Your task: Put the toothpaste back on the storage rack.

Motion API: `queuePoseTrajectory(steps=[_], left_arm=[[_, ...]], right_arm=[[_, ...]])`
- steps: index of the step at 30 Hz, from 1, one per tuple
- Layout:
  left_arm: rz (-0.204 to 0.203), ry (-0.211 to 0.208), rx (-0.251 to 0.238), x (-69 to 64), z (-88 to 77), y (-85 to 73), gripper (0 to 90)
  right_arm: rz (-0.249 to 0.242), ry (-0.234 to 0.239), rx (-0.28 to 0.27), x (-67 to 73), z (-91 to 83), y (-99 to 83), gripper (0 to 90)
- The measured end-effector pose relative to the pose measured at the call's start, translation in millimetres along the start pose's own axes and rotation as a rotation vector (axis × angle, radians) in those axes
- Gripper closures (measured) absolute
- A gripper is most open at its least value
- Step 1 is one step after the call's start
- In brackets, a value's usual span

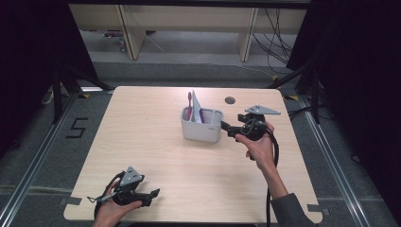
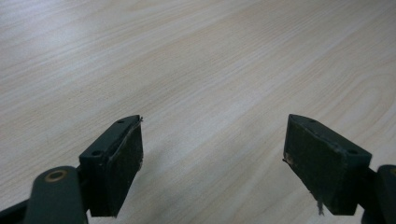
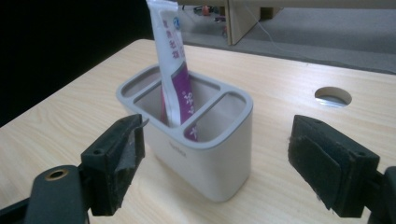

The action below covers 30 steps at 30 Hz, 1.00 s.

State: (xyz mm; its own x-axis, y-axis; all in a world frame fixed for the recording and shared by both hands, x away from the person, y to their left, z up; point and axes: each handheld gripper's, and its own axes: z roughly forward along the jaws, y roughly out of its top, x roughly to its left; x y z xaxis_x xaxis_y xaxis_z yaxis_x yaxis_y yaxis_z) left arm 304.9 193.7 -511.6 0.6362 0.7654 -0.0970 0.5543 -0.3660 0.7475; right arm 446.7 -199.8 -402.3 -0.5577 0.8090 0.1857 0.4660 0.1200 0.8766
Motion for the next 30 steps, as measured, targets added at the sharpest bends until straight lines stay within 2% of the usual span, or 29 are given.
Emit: queuePoseTrajectory(steps=[1, 3, 4, 5, 10, 11, 12, 14, 15, 16, 17, 21, 22, 23, 24, 25, 27, 28, 30], left_arm=[[-0.001, 0.002, 0.0, -0.1, 0.1, -0.2, 19.4], [-0.006, 0.008, 0.001, -0.3, 0.3, -0.3, 19.4], [-0.005, 0.009, 0.0, -0.2, 0.2, -0.3, 19.4], [0.005, 0.003, 0.006, 0.8, -0.6, -0.4, 19.4], [-0.01, 0.007, -0.003, 0.7, -0.5, -1.0, 19.4], [-0.009, 0.007, -0.004, 0.7, -0.6, -1.0, 19.5], [-0.008, 0.008, -0.003, 0.7, -0.7, -1.0, 19.4], [-0.006, 0.011, 0.002, 0.5, -1.1, -0.9, 19.4], [-0.008, 0.012, 0.005, 0.0, -1.5, -0.8, 19.4], [-0.007, 0.013, -0.001, 0.0, -1.2, -1.2, 19.4], [-0.007, 0.014, -0.001, 0.2, -1.3, -1.2, 19.4], [-0.01, 0.016, -0.002, 0.6, -1.9, -1.4, 19.4], [-0.01, 0.017, -0.003, 0.6, -2.1, -1.2, 19.4], [-0.006, 0.013, -0.008, 0.9, -2.0, -1.1, 19.4], [-0.012, 0.017, -0.003, 0.4, -1.9, -0.8, 19.4], [-0.016, 0.016, -0.002, 0.0, -1.3, -1.4, 19.4], [0.012, 0.02, 0.015, 0.7, -2.2, -2.7, 19.4], [-0.003, 0.015, -0.003, -1.2, -2.2, -3.1, 19.5], [0.004, 0.016, 0.001, 0.2, -3.1, -2.7, 19.5]], right_arm=[[0.016, 0.0, 0.006, 1.2, -0.8, -1.4, 19.7], [-0.004, -0.008, 0.008, 1.0, -2.5, -3.8, 19.6], [0.011, 0.006, 0.014, 1.6, -2.4, -5.4, 19.6], [-0.002, 0.001, 0.009, 1.4, -2.7, -6.0, 19.6], [0.013, 0.004, 0.018, 4.9, -7.5, -11.2, 19.2], [-0.008, 0.013, 0.022, 3.9, -7.8, -12.3, 19.1], [0.006, 0.017, 0.024, 5.6, -8.5, -13.7, 19.1], [-0.004, 0.016, 0.034, 7.7, -9.1, -16.3, 18.9], [-0.033, -0.001, 0.032, 7.3, -9.7, -17.3, 18.8], [-0.008, 0.018, 0.038, 9.5, -10.4, -18.8, 18.7], [-0.027, 0.014, 0.04, 9.7, -10.7, -20.1, 18.6], [-0.024, 0.023, 0.058, 12.7, -11.3, -26.1, 18.2], [-0.045, 0.018, 0.056, 11.9, -12.3, -27.2, 18.2], [-0.021, 0.03, 0.064, 13.2, -12.6, -28.3, 18.2], [-0.033, 0.021, 0.062, 13.5, -14.5, -29.7, 18.2], [-0.023, 0.033, 0.072, 13.9, -15.2, -31.0, 18.1], [-0.043, 0.025, 0.061, 13.7, -16.9, -34.7, 18.2], [-0.03, 0.031, 0.08, 15.2, -18.9, -36.4, 18.1], [-0.045, 0.032, 0.082, 15.6, -21.7, -41.2, 18.1]])
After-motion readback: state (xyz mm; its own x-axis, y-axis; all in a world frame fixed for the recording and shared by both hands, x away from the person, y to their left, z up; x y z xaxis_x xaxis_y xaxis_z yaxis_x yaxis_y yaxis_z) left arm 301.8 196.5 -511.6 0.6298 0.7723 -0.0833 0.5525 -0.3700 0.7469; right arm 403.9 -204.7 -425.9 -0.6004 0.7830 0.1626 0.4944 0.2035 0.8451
